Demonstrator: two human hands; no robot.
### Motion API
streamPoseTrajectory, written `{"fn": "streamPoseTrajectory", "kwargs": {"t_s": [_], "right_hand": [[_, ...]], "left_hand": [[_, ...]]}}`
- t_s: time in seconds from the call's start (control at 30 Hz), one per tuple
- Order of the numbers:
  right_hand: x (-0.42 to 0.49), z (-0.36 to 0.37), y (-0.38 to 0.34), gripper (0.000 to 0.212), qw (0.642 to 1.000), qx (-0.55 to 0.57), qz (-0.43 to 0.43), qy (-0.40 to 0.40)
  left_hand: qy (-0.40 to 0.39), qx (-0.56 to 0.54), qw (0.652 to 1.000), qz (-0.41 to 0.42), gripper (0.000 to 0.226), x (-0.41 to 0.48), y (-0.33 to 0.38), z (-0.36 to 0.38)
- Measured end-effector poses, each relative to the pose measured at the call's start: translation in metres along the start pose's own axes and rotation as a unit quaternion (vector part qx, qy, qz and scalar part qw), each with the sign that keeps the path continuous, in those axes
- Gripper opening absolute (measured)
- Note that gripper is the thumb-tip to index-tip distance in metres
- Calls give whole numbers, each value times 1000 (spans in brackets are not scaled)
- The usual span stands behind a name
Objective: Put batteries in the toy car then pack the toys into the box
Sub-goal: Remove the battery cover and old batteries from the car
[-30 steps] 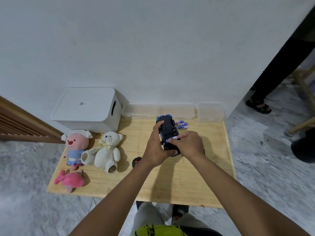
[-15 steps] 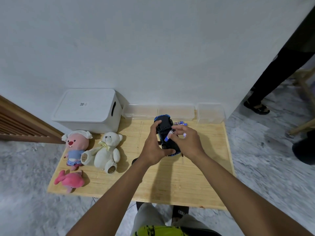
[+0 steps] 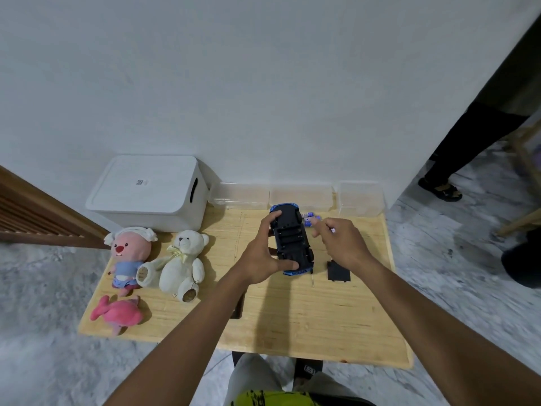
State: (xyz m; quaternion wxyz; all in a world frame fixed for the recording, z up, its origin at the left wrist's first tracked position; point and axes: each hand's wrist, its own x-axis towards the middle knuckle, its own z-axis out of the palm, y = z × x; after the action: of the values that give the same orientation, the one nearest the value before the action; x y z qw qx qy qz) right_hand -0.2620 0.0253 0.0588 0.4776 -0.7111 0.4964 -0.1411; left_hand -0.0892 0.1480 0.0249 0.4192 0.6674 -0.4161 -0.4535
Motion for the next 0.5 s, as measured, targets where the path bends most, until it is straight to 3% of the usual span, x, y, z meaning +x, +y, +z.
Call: {"fn": "streamPoseTrajectory", "kwargs": {"t_s": [0.2, 0.5], "right_hand": [[3, 5, 14, 21, 997, 60, 16, -47], [16, 25, 50, 13, 994, -52, 36, -85]], "left_hand": [[-33, 31, 998, -36, 112, 9, -7, -8], [-98, 128, 981, -112, 117, 23, -39, -18]]}}
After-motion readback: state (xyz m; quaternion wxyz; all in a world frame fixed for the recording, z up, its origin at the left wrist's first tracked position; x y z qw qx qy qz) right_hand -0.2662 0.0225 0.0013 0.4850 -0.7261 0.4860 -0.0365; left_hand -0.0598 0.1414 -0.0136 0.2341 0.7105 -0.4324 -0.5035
